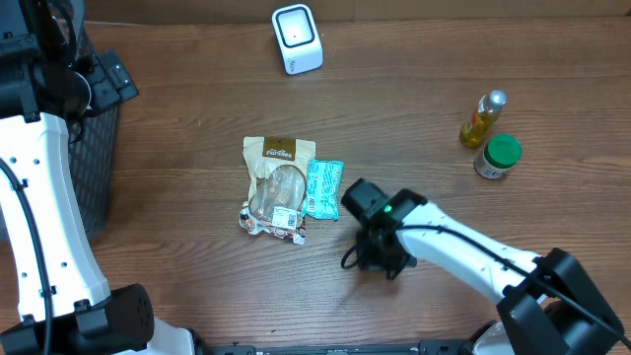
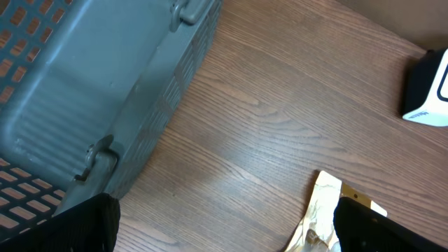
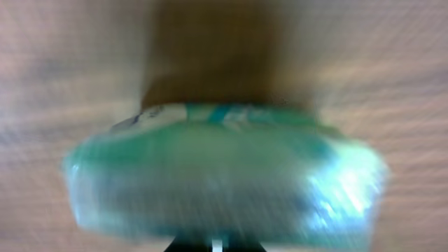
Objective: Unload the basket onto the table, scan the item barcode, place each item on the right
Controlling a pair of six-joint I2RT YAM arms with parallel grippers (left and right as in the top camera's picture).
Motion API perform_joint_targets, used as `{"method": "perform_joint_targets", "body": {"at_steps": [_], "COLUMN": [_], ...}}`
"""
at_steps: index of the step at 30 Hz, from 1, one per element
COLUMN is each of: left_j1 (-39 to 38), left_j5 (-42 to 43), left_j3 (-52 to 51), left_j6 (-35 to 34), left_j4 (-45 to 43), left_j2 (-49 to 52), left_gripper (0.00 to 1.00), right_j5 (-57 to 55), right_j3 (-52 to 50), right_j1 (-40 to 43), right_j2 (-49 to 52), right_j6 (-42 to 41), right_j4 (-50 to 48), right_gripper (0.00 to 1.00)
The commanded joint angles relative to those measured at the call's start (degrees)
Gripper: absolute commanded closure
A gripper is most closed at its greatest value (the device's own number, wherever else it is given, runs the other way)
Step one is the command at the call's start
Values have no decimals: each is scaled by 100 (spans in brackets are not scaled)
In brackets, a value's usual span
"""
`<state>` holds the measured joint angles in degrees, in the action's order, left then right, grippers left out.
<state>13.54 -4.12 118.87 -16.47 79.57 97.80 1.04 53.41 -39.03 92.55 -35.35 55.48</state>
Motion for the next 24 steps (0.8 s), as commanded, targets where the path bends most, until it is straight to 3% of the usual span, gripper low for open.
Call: {"method": "perform_joint_targets", "body": {"at_steps": [1,7,12,17,24], "left_j1": [-4,-4,-4,-4,-4], "left_j5": [11,11,11,11,11], "left_j3": [44,44,44,44,44], "left_j6": [20,20,20,20,20], "left_j4": [-9,-9,-9,-9,-9], "left_j2": [33,33,33,33,33], "left_gripper": [0,0,0,0,0], "right_j5": [-920,-848,-326,-348,92], "right_j3": [505,625,625,520,-177], "right_j1": [380,1285,1843,1950,1947], "right_j2": [7,7,7,7,11], "right_j6": [96,136,131,131,111], "right_j4": [-234,-1005,-553,-22,-413], "right_gripper": [94,92,91,91,91]}}
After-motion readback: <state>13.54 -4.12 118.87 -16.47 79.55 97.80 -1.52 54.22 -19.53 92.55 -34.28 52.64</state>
